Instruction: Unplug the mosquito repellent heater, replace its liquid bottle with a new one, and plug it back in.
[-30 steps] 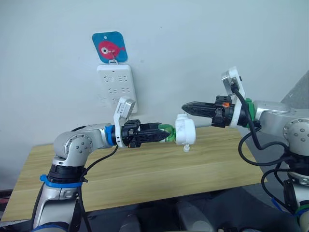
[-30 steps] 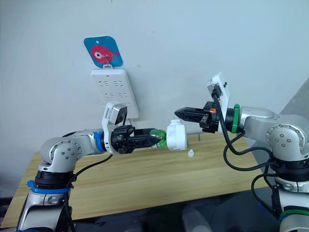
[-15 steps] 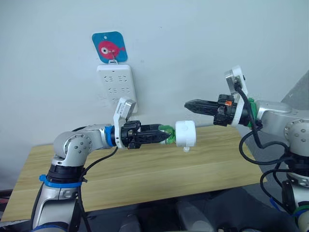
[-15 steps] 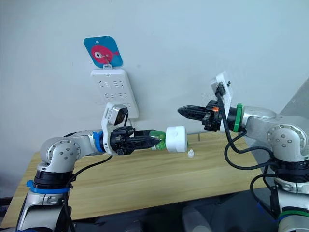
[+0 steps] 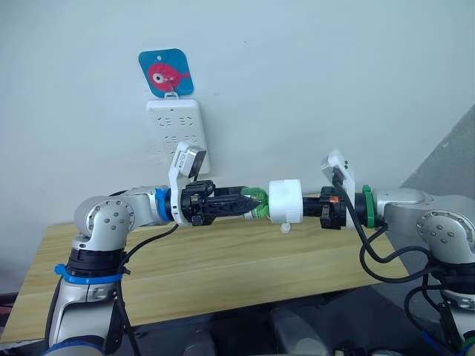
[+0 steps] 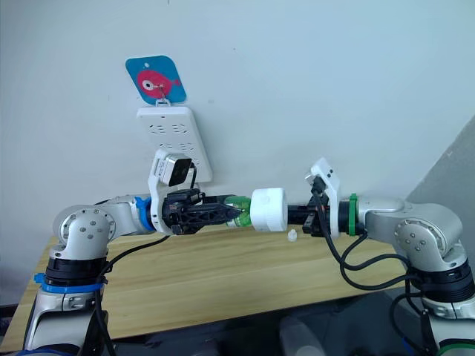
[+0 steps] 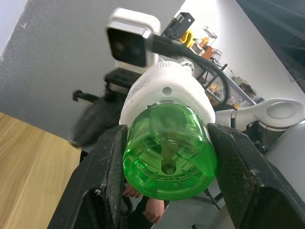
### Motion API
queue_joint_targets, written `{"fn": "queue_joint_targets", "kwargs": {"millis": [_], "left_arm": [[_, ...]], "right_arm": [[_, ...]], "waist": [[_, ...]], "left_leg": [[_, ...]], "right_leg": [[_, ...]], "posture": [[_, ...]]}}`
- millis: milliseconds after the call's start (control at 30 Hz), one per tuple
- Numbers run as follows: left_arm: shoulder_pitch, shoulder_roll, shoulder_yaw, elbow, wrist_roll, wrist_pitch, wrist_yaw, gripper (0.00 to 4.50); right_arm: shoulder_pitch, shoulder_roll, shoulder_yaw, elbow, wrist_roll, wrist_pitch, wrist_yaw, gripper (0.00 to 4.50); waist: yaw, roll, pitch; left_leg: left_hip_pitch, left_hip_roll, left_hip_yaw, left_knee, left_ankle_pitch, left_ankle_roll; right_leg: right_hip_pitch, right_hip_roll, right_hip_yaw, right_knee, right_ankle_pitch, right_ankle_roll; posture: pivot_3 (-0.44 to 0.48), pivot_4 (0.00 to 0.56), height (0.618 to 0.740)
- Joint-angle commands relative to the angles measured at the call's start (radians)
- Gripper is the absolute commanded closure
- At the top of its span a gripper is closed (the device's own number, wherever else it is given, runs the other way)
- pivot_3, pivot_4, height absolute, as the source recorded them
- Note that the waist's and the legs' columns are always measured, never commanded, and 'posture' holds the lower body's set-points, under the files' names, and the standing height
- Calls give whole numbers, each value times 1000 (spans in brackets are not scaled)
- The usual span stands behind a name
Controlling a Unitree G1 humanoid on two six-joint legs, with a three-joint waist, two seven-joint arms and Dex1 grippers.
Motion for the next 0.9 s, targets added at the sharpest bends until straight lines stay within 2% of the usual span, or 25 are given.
{"fn": "queue_joint_targets", "kwargs": {"millis": [33, 233, 900], "left_arm": [[-16, -15, 32, 1, -3, -32, 20, 2182], [-16, -29, 33, 19, 22, -67, 45, 2182], [0, -40, 5, 29, 95, -164, 69, 2183]], "right_arm": [[7, 2, -52, -69, 125, 43, 15, 4500], [4, 13, -92, -77, 262, 67, -40, 4500], [-30, 3, -129, -10, 531, 17, -210, 4500]], "waist": [[1, 0, 0], [0, 0, 0], [1, 0, 0]], "left_leg": [[0, 0, 0, 0, 0, 0], [0, 0, 0, 0, 0, 0], [0, 0, 0, 0, 0, 0]], "right_leg": [[0, 0, 0, 0, 0, 0], [0, 0, 0, 0, 0, 0], [0, 0, 0, 0, 0, 0]], "posture": [[-240, 65, 729], [-242, 64, 729], [-237, 65, 729]]}}
